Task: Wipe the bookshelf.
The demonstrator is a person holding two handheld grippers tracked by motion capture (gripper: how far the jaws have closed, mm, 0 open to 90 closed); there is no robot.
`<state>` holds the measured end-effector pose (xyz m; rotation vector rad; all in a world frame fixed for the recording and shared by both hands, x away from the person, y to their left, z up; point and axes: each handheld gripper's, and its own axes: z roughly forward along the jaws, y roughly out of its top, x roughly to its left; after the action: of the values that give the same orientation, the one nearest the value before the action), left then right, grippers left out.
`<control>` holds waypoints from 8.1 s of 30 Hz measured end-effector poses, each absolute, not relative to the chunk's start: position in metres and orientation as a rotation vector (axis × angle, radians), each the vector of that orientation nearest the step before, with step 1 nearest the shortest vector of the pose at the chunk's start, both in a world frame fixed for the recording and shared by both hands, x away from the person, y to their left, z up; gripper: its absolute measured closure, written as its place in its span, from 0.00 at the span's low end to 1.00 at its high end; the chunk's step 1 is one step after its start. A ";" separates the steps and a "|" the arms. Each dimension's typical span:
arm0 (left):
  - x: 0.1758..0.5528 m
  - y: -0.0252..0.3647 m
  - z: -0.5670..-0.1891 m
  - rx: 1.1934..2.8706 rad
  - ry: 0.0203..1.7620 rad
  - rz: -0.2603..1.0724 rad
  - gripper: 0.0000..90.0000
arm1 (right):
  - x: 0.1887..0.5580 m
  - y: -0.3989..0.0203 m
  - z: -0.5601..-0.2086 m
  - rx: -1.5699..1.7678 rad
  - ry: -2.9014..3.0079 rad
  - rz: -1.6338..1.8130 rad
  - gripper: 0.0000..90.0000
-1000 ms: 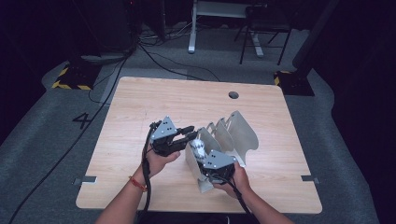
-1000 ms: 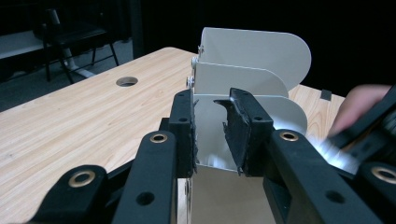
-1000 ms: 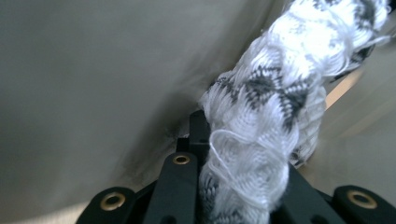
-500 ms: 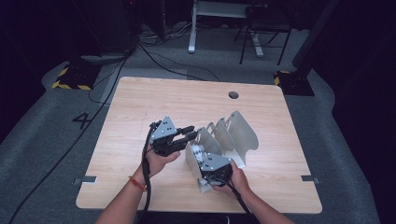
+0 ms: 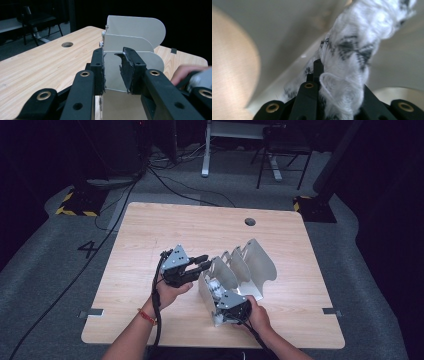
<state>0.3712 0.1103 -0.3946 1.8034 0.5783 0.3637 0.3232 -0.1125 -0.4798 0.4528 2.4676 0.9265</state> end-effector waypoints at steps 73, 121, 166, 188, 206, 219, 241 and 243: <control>0.371 0.109 -0.395 1.796 0.588 0.375 0.81 | 0.321 -0.134 -0.487 0.525 2.566 0.873 0.93; 0.370 0.109 -0.396 1.790 0.596 0.370 0.81 | 0.303 -0.138 -0.404 0.561 2.113 1.114 0.93; 0.372 0.108 -0.398 1.796 0.604 0.373 0.80 | 0.309 -0.115 -0.409 0.416 2.195 1.233 0.93; 0.372 0.107 -0.392 1.844 0.654 0.421 0.97 | 0.327 -0.152 -0.462 0.607 2.352 0.984 0.93; 0.372 0.102 -0.384 1.933 0.665 0.441 0.96 | 0.386 -0.180 -0.431 0.769 2.235 0.993 0.93; 0.362 0.113 -0.377 1.913 0.640 0.444 0.82 | 0.366 -0.212 -0.421 0.747 2.263 1.087 0.93; 0.334 0.124 -0.423 2.097 0.560 0.417 0.33 | 0.280 -0.237 -0.441 0.642 2.412 1.083 0.92; 0.335 0.119 -0.428 2.110 0.563 0.394 0.35 | 0.284 -0.241 -0.445 0.664 2.422 1.103 0.92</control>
<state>0.3351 0.1192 -0.4278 2.1097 0.5628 0.3945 0.2841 -0.2409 -0.4446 0.6639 2.4218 1.1031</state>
